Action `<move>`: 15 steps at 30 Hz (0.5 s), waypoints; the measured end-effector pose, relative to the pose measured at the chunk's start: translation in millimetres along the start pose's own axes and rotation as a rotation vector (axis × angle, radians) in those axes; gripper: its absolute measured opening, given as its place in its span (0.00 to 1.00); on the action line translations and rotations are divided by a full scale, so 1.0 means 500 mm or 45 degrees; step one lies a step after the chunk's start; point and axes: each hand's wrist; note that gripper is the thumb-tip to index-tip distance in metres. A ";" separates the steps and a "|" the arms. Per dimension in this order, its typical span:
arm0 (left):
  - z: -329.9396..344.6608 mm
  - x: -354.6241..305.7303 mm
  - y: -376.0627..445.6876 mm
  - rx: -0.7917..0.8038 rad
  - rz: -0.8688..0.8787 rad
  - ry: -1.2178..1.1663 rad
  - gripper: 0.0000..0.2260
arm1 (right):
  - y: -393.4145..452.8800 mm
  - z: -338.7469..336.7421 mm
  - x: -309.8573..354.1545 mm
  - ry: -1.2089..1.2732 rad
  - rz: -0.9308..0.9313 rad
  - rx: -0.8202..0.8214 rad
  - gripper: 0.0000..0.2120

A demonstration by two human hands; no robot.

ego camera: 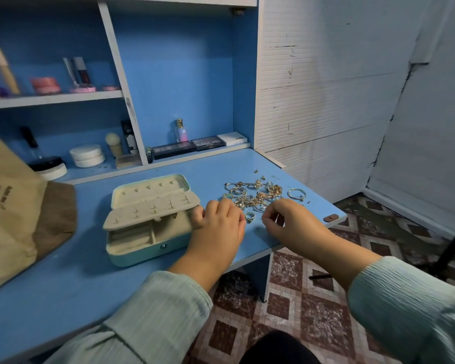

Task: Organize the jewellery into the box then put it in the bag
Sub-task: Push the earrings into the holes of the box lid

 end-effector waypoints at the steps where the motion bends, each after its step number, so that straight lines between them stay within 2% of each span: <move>1: -0.005 0.005 -0.005 -0.011 -0.010 -0.002 0.15 | 0.002 0.002 0.009 0.022 -0.017 -0.012 0.04; 15: -0.094 0.164 -0.074 -0.045 -0.271 -0.134 0.10 | 0.042 0.085 0.171 0.170 -0.203 0.077 0.04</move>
Point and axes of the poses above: each hand's wrist, its own y-axis towards the middle knuckle, its own z-axis out of the palm, x = y × z, and after that the axes turned 5 degrees about y, right-handed
